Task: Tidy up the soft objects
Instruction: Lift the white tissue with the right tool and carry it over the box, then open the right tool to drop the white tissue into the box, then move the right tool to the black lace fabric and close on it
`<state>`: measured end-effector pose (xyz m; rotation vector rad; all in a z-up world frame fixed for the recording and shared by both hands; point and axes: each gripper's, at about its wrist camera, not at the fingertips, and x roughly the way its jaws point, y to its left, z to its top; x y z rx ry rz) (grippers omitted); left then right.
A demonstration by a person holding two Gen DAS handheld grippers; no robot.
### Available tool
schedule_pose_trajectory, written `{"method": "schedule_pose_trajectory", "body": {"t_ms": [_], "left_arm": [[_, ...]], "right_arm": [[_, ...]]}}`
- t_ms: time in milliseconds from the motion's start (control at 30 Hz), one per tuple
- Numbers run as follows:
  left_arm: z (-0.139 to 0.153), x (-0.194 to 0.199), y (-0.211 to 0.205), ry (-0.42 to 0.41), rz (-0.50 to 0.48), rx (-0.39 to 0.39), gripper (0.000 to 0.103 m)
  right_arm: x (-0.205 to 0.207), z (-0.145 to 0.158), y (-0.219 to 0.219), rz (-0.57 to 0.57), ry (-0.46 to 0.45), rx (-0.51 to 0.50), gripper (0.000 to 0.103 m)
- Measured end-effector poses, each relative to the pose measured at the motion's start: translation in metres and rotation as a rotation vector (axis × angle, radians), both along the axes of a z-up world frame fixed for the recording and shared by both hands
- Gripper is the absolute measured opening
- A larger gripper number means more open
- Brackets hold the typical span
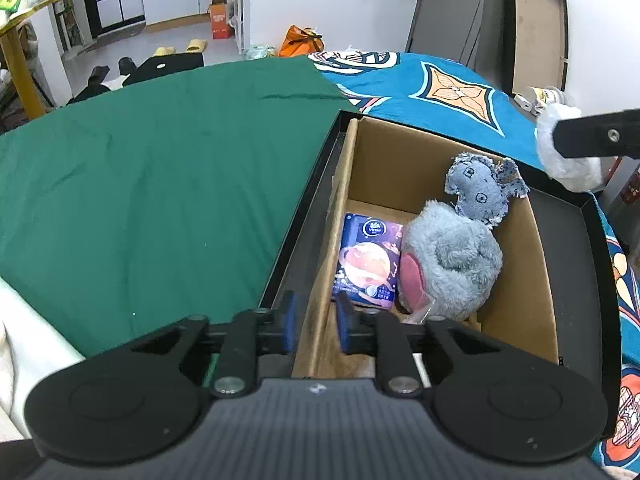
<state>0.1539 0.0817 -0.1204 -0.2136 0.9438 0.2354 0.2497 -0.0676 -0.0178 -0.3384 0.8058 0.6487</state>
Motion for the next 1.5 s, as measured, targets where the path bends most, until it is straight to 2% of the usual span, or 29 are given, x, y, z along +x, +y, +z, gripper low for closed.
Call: {"method": "schedule_pose_trajectory", "body": {"t_ms": [100,433,567,700,900,1067,1300,1367,1500], "left_arm": [[-0.001,-0.001,0.002,-0.002,0.0,-0.025,0.01],[-0.002,-0.001,0.005,-0.01,0.007,-0.041,0.01],[-0.002,-0.001,0.005,-0.011,0.004,-0.038,0.01],[-0.002,-0.001,0.005,-0.012,0.003,-0.039,0.01],[0.0,-0.001,0.0,-0.014,-0.007,-0.01,0.01],[0.003,-0.003,-0.004,-0.019,-0.013,0.02,0.011],[0.007,-0.004,-0.012,-0.019,-0.034,0.056,0.018],[0.007,-0.003,-0.014,-0.012,-0.043,0.069,0.023],[0.01,-0.006,-0.019,-0.019,-0.048,0.105,0.041]], "right_arm": [[0.003,-0.002,0.006,0.019,0.012,0.03,0.037],[0.003,-0.008,0.032,0.073,-0.002,0.053,0.038],[0.004,-0.008,0.037,0.064,-0.013,0.036,0.052],[0.002,-0.009,0.028,0.032,-0.007,0.043,0.06],[-0.004,-0.007,-0.002,-0.037,-0.003,0.083,0.069],[-0.004,-0.01,-0.03,-0.109,0.022,0.13,0.071],[-0.003,-0.013,-0.061,-0.17,0.053,0.161,0.072],[-0.001,-0.014,-0.072,-0.183,0.064,0.172,0.074],[0.001,-0.021,-0.091,-0.204,0.079,0.161,0.075]]}}
